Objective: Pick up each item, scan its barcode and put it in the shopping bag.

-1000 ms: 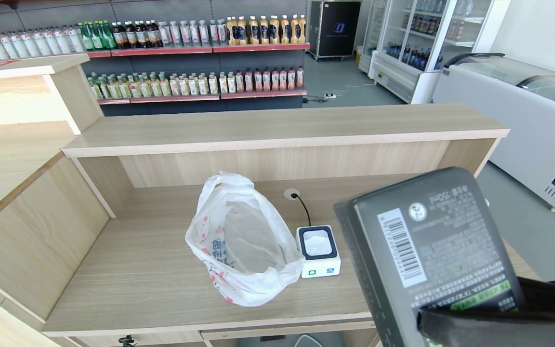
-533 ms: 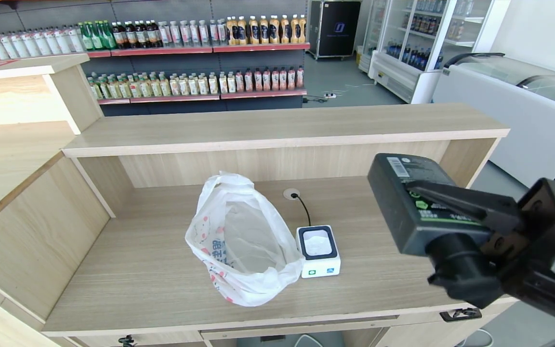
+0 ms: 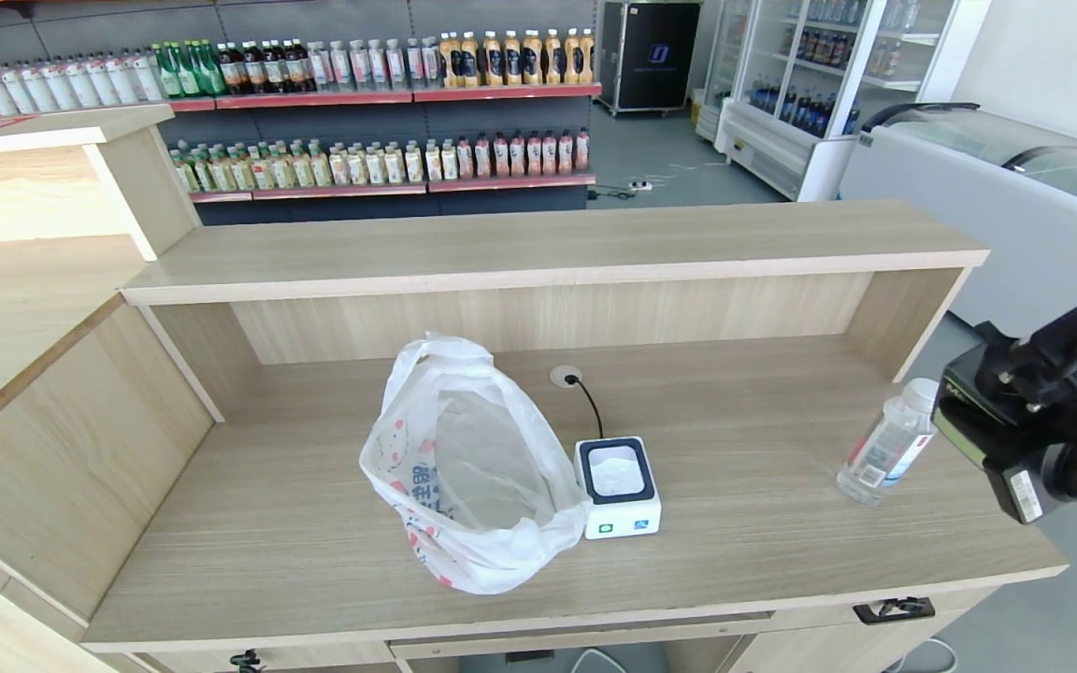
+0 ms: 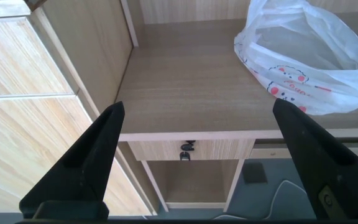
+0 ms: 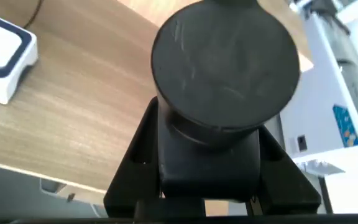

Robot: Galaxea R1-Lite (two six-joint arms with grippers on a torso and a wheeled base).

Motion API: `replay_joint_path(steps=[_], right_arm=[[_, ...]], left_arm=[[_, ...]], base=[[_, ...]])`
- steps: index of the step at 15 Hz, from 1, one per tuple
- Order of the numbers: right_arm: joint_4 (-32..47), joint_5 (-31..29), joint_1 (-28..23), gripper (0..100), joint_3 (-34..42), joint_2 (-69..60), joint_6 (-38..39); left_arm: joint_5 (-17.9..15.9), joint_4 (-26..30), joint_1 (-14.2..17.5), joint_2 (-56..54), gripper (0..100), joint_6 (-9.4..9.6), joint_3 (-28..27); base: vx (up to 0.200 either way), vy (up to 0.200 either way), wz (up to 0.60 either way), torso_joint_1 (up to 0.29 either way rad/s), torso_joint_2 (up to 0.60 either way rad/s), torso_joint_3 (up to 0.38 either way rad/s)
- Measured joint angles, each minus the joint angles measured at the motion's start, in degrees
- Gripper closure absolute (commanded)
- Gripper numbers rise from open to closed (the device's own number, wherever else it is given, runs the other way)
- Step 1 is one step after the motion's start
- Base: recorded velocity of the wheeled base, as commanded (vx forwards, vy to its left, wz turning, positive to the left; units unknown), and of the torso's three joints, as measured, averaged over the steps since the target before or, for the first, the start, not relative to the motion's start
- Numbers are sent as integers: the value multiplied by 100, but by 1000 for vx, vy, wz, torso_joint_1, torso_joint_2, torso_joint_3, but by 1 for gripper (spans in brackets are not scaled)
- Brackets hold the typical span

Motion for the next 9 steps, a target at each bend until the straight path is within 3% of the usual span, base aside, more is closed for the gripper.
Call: replay_joint_path(steps=[4,6,9], right_arm=[[1005,-24,-1419,100,-306,-155,1241],[1026,162,-1608,100,-435,-118,1604],[1134,1163,-1665,100,-590,-79,1996]], left_arm=[[0,2,2,0,0,-2,0],[0,2,2,0,0,0,0],[0,2,2,0,0,-2,0]], base=[[0,0,0,0,0,0],[0,0,0,0,0,0],[0,0,600,1,2,4]])
